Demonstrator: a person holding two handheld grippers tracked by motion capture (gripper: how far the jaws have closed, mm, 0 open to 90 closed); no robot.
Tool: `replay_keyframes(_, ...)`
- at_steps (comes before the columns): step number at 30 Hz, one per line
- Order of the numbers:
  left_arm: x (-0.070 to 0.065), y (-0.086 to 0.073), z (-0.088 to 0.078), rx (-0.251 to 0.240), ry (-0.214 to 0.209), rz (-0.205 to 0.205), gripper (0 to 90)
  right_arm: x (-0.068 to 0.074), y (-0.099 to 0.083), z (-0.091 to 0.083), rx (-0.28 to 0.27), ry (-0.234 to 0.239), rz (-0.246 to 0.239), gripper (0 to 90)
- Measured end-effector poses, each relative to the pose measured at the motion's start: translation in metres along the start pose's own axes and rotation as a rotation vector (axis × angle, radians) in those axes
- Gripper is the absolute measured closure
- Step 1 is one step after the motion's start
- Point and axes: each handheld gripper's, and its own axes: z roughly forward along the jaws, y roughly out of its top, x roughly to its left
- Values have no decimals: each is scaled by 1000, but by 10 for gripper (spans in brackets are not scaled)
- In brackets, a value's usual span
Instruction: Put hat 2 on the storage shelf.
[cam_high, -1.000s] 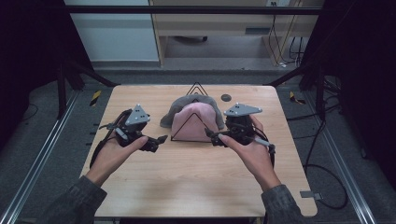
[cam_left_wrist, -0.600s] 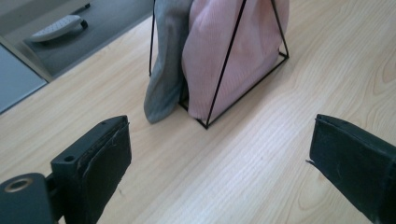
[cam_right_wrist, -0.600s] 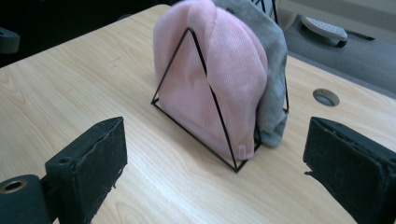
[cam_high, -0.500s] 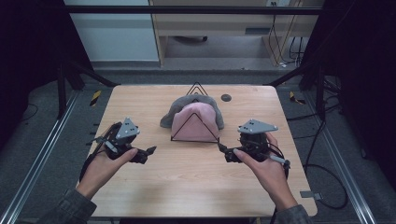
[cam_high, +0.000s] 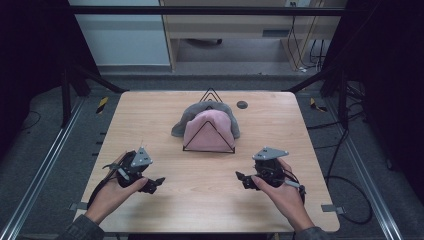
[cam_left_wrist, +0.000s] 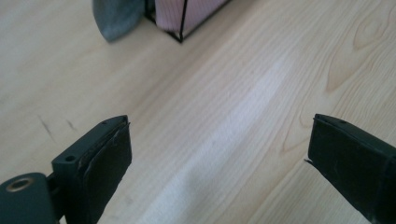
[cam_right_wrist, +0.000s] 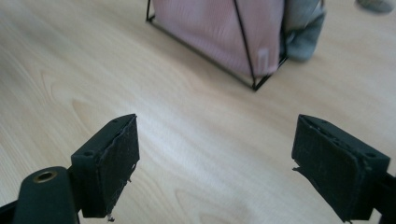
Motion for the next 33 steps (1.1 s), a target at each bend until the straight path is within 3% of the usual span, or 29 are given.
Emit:
replay_keyframes(6, 4, -14, 17, 47, -13, -34, 56, -1, -20, 19, 62, 21, 17, 165)
replay_keyframes(9, 9, -20, 25, 60, -12, -68, 56, -8, -30, 36, 104, -8, 43, 165)
replay_keyframes(17, 17, -35, 39, 72, -13, -132, 55, -20, -36, 42, 108, -38, 112, 169)
replay_keyframes(19, 17, -37, 41, 53, -8, -141, 55, -22, -40, 45, 119, -38, 131, 167)
replay_keyframes(23, 19, -40, 45, 47, -2, -158, 57, -27, -44, 52, 151, -48, 126, 153)
replay_keyframes(24, 21, -41, 46, 38, -10, -176, 56, -28, -44, 53, 146, -51, 121, 153)
replay_keyframes(29, 22, -44, 50, 52, -18, -176, 51, -27, -45, 54, 139, -53, 124, 129)
replay_keyframes(32, 24, -45, 51, 54, -16, -177, 43, -24, -46, 56, 132, -68, 99, 97)
replay_keyframes(33, 25, -46, 53, 56, -15, -166, 5, -22, -48, 58, 130, -75, 57, 68)
